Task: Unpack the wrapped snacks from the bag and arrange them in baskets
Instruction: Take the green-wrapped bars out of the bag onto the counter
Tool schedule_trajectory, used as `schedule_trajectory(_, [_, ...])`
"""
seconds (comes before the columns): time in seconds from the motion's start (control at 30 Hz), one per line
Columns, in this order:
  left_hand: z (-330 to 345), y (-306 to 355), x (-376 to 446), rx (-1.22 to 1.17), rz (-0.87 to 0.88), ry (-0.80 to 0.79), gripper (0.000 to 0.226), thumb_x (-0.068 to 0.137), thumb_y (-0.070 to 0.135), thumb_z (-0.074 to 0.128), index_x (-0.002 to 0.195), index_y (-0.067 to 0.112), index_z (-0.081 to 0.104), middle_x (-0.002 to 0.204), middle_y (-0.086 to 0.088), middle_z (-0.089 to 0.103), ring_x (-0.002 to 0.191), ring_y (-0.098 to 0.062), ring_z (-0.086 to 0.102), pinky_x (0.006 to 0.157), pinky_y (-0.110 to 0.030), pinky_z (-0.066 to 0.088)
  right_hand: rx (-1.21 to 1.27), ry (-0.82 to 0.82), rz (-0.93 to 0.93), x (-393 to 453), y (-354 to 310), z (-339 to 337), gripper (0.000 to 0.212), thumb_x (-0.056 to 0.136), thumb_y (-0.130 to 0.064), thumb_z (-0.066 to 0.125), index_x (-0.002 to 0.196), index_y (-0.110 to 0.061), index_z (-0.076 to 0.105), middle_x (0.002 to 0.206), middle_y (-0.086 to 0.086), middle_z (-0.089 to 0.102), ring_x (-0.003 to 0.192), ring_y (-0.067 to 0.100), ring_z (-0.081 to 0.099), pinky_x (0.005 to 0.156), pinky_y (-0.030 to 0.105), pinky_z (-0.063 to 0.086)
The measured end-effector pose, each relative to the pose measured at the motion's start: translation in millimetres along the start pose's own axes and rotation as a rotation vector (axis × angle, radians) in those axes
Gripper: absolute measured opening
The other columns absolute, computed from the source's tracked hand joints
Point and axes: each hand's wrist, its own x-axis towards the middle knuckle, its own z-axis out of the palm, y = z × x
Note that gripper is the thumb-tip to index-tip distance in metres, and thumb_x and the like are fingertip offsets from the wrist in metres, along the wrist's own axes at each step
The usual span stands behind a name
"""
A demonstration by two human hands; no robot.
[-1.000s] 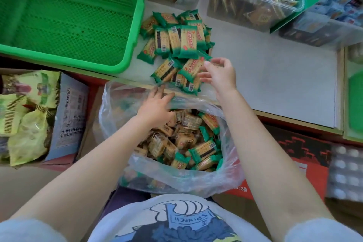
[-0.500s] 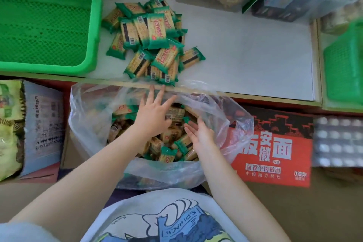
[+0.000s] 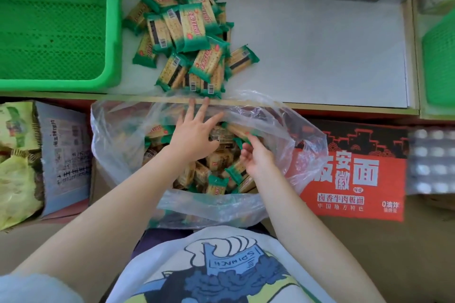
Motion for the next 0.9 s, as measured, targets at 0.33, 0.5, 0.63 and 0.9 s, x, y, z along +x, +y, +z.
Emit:
schedule_trajectory(0.33, [-27.0,-3.7,-1.6,-0.475,-0.081,-0.032,0.053,0.107,0.049,0.018,0.157,0.036,0.024,0.167,0.011,0.01,0.154,-0.018,-0.004,0.121,-0.052,0.004,-0.327,-0.243,-0.27,-61.8,-42.7,-11.9,0.015,0.095,-0.016,0.067,0.106,-0.006,0.066,0.059,-0.002,0.048,0.045,0.008,0.036,0.042,0.019,0.027])
schedule_trajectory(0.5, [-24.2,-4.8,-1.3,-0.494,-0.072,-0.006,0.06,0.103,0.06,0.013,0.156,0.035,0.028,0.167,0.01,0.012,0.155,-0.019,-0.004,0.122,-0.049,0.004,-0.334,-0.308,-0.478,-65.6,-94.3,72.9,0.014,0.094,-0.022,0.069,0.101,-0.01,0.067,0.068,-0.001,0.056,0.05,0.007,0.045,0.047,0.02,0.037])
schedule_trajectory(0.63, [-23.6,-6.0,1.1,-0.441,-0.073,-0.014,0.063,0.102,0.062,0.016,0.158,0.033,0.024,0.167,0.011,0.01,0.155,-0.019,-0.005,0.121,-0.05,0.006,-0.361,-0.452,-0.502,-71.4,-115.9,122.3,0.018,0.097,-0.018,0.064,0.111,-0.007,0.064,0.092,0.005,0.073,0.066,0.013,0.066,0.059,0.024,0.053])
schedule_trajectory(0.9, [-8.4,-7.3,-2.5,-0.151,-0.015,0.044,0.069,0.1,0.053,0.045,0.158,0.023,0.023,0.169,-0.002,0.002,0.154,-0.028,-0.006,0.122,-0.054,0.012,-1.059,-0.324,-0.599,-67.2,-69.6,14.6,0.007,0.096,-0.005,0.062,0.101,-0.008,0.066,0.092,0.01,0.074,0.069,0.02,0.071,0.072,0.035,0.06])
